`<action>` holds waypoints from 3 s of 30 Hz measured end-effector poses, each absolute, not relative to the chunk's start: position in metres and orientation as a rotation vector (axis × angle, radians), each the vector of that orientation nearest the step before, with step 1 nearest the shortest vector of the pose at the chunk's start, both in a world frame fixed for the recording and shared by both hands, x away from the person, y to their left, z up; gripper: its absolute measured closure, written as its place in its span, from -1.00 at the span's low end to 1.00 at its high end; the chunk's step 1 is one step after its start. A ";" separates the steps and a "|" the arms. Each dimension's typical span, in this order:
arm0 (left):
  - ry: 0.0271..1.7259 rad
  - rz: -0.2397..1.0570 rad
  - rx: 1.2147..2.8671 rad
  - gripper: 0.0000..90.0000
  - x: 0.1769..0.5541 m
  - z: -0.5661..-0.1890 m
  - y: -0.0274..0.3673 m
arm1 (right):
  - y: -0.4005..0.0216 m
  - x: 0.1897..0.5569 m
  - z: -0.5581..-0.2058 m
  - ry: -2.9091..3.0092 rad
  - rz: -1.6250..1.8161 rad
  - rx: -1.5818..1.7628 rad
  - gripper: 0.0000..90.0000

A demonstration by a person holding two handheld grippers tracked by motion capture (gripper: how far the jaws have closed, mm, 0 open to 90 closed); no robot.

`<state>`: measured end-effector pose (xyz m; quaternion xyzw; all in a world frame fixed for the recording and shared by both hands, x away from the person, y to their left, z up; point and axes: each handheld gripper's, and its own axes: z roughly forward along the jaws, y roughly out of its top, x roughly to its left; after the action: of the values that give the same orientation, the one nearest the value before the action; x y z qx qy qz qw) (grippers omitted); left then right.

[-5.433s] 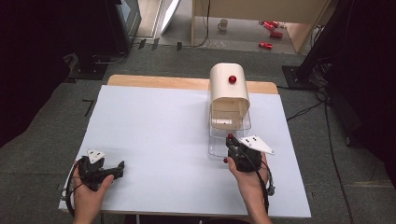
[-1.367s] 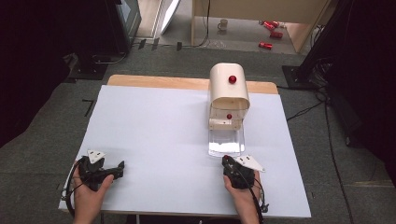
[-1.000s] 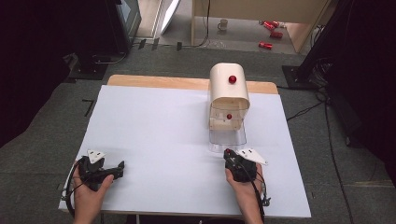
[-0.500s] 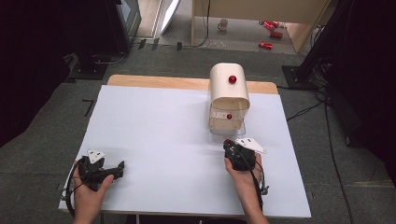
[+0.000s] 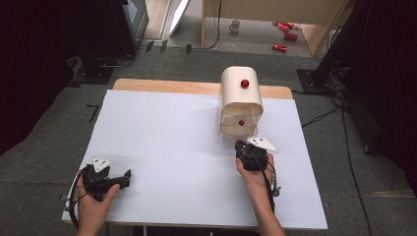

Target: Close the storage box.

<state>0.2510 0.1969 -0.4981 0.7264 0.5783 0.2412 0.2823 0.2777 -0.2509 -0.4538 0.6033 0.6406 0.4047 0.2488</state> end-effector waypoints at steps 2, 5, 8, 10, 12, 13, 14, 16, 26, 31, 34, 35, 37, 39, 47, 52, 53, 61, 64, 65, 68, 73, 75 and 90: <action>1.549 0.646 1.946 -0.96 0.251 -0.498 0.197 | -0.251 0.280 -0.454 1.746 1.103 1.647 0.67; 1.549 0.646 1.945 -0.96 0.251 -0.498 0.197 | -0.251 0.286 -0.454 1.742 1.100 1.649 0.67; 1.549 0.646 1.945 -0.96 0.251 -0.498 0.197 | -0.251 0.288 -0.455 1.742 1.098 1.647 0.67; 1.549 0.646 1.945 -0.96 0.251 -0.498 0.197 | -0.251 0.291 -0.456 1.743 1.094 1.648 0.67; 1.549 0.646 1.945 -0.97 0.251 -0.498 0.197 | -0.251 0.294 -0.457 1.745 1.089 1.649 0.67; 1.549 0.646 1.945 -0.97 0.251 -0.498 0.197 | -0.251 0.294 -0.457 1.745 1.088 1.651 0.67; 1.549 0.646 1.945 -0.96 0.251 -0.498 0.197 | -0.251 0.296 -0.458 1.746 1.084 1.648 0.67; 1.549 0.646 1.945 -0.97 0.251 -0.498 0.197 | -0.251 0.299 -0.461 1.749 1.077 1.652 0.67; 1.549 0.646 1.945 -0.96 0.251 -0.498 0.197 | -0.250 0.307 -0.469 1.756 1.055 1.664 0.67; 1.549 0.646 1.945 -0.97 0.251 -0.498 0.197 | -0.250 0.310 -0.470 1.751 1.059 1.663 0.67; 1.548 0.646 1.945 -0.96 0.251 -0.498 0.197 | -0.250 0.311 -0.471 1.751 1.057 1.660 0.67; 1.549 0.646 1.945 -0.97 0.251 -0.498 0.197 | -0.249 0.311 -0.471 1.753 1.054 1.657 0.67; 1.549 0.646 1.945 -0.96 0.251 -0.498 0.197 | -0.250 0.313 -0.471 1.756 1.062 1.660 0.67; 1.549 0.646 1.945 -0.96 0.251 -0.498 0.197 | -0.251 0.314 -0.471 1.759 1.069 1.666 0.67; 1.549 0.647 1.945 -0.96 0.251 -0.498 0.197 | -0.257 0.314 -0.470 1.808 1.104 1.668 0.09; 1.549 0.646 1.945 -0.96 0.251 -0.498 0.197 | -0.260 0.308 -0.468 1.846 1.062 1.642 -0.61; 1.548 0.646 1.945 -0.96 0.251 -0.498 0.197 | -0.261 0.308 -0.468 1.856 1.048 1.640 -0.73; 1.549 0.647 1.945 -0.96 0.251 -0.498 0.197 | -0.289 0.286 -0.482 1.940 0.954 1.650 -1.00; 1.549 0.647 1.945 -0.96 0.251 -0.498 0.197 | -0.298 0.281 -0.485 1.924 0.944 1.665 -1.00; 1.549 0.647 1.945 -0.96 0.251 -0.498 0.197 | -0.306 0.275 -0.489 1.913 0.935 1.687 -1.00; 1.548 0.647 1.945 -0.96 0.251 -0.498 0.197 | -0.314 0.269 -0.492 1.909 0.923 1.699 -1.00; 1.549 0.647 1.945 -0.96 0.251 -0.498 0.197 | -0.330 0.254 -0.496 1.894 0.907 1.716 -1.00; 1.549 0.647 1.945 -0.97 0.251 -0.498 0.197 | -0.339 0.246 -0.497 1.881 0.908 1.723 -1.00; 1.549 0.647 1.945 -0.97 0.251 -0.498 0.197 | -0.389 0.205 -0.496 1.820 0.836 1.774 -1.00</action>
<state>0.2509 0.1968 -0.4981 0.7262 0.5783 0.2416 0.2825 0.2046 -0.3886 -0.4960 0.6451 0.6618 0.3041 0.2309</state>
